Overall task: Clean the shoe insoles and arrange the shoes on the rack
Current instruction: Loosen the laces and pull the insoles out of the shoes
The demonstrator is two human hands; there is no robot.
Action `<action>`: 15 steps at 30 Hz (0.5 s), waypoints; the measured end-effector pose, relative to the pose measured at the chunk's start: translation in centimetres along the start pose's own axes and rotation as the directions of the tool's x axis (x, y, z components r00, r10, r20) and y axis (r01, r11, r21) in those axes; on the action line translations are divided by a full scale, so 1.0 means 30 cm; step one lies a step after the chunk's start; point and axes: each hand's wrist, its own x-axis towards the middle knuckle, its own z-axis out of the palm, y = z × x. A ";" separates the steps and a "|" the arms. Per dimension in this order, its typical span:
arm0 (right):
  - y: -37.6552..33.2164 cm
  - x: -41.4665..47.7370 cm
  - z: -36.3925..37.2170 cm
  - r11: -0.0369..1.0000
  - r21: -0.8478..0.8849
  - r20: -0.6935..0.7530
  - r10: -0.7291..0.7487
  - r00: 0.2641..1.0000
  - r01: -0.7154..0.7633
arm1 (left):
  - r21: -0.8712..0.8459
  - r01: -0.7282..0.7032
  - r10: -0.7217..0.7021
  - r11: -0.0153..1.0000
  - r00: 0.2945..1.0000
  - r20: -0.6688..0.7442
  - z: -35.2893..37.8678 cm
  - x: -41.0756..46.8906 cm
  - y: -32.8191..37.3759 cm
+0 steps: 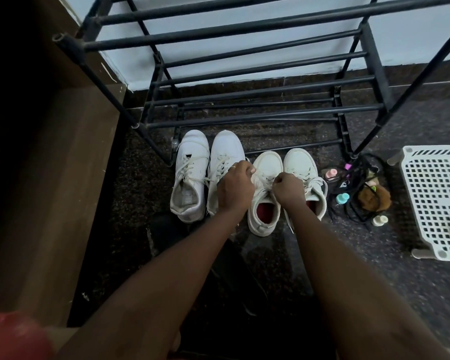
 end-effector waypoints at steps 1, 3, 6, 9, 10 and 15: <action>0.000 0.002 -0.003 1.000 0.016 0.015 0.004 1.000 -0.004 | -0.040 -0.047 0.044 0.998 0.996 -0.076 -0.012 0.002 0.003; 0.000 0.002 -0.006 0.999 0.033 0.036 0.002 0.999 -0.003 | -0.068 -0.162 0.144 0.984 0.965 -0.218 -0.033 0.012 0.015; -0.004 -0.008 -0.012 0.998 0.065 0.028 -0.019 0.999 0.017 | -0.017 -0.304 0.279 0.953 0.893 -0.353 -0.064 0.040 0.034; -0.004 -0.010 -0.018 0.991 0.136 0.018 -0.009 1.000 0.006 | 0.013 -0.377 0.346 0.926 0.835 -0.427 -0.086 0.065 0.042; -0.003 -0.009 -0.017 0.983 0.183 0.015 -0.004 1.000 0.001 | 0.013 -0.381 0.342 0.925 0.815 -0.468 -0.090 0.075 0.043; 0.024 0.006 -0.016 0.928 0.360 0.030 0.093 0.995 -0.098 | -0.051 -0.392 0.276 0.918 0.728 -0.627 -0.147 0.130 0.089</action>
